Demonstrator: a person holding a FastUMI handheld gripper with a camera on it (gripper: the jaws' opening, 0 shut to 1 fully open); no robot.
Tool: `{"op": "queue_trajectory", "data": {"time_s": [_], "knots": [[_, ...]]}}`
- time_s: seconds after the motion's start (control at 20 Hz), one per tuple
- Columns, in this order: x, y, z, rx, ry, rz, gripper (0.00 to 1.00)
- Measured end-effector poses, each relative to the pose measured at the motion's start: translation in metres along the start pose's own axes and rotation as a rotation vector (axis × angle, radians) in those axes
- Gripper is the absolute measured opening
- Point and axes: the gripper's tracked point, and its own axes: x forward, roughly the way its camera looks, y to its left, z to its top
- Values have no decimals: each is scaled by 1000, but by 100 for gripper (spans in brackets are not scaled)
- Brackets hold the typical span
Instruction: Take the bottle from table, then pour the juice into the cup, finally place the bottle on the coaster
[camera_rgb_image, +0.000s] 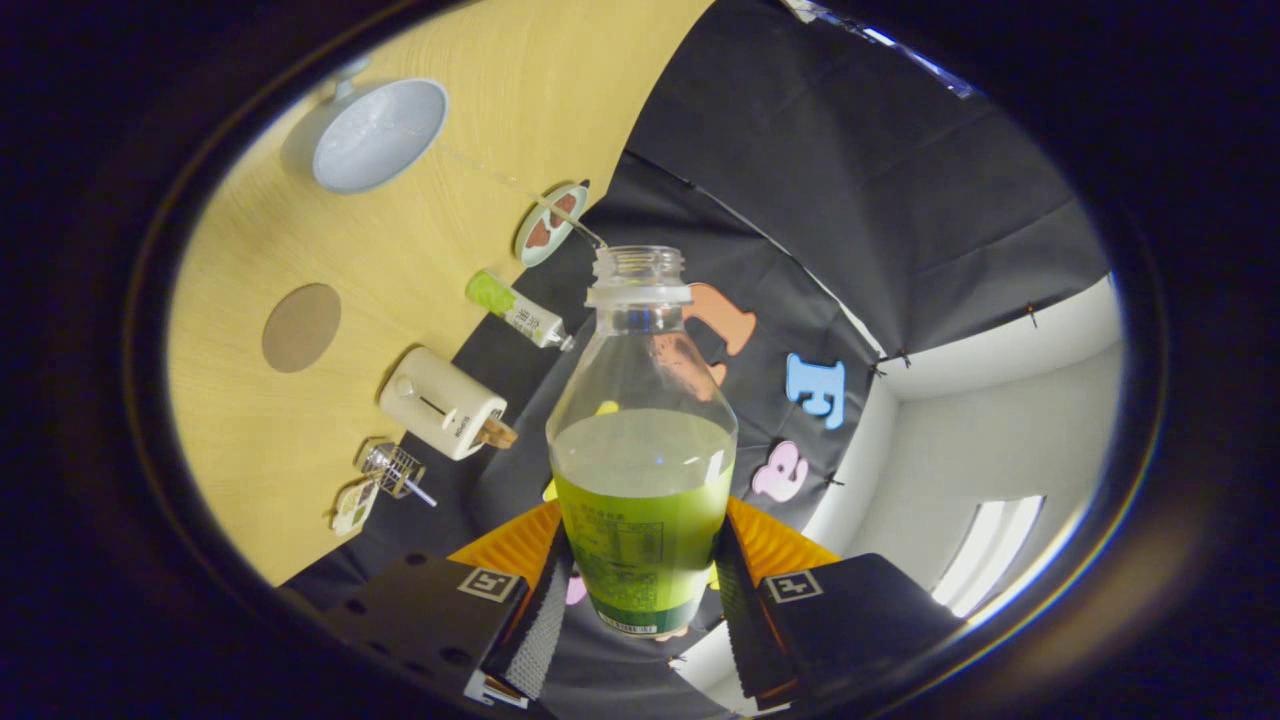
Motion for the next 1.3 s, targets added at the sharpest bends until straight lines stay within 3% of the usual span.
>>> {"op": "queue_trajectory", "data": {"time_s": [0.5,0.75,1.0,1.3], "knots": [[3,2,-1,16,9,16,75],[-1,20,4,86,16,76,75],[-15,67,11,335,49,279,75],[-28,97,19,719,89,423,75]]}}
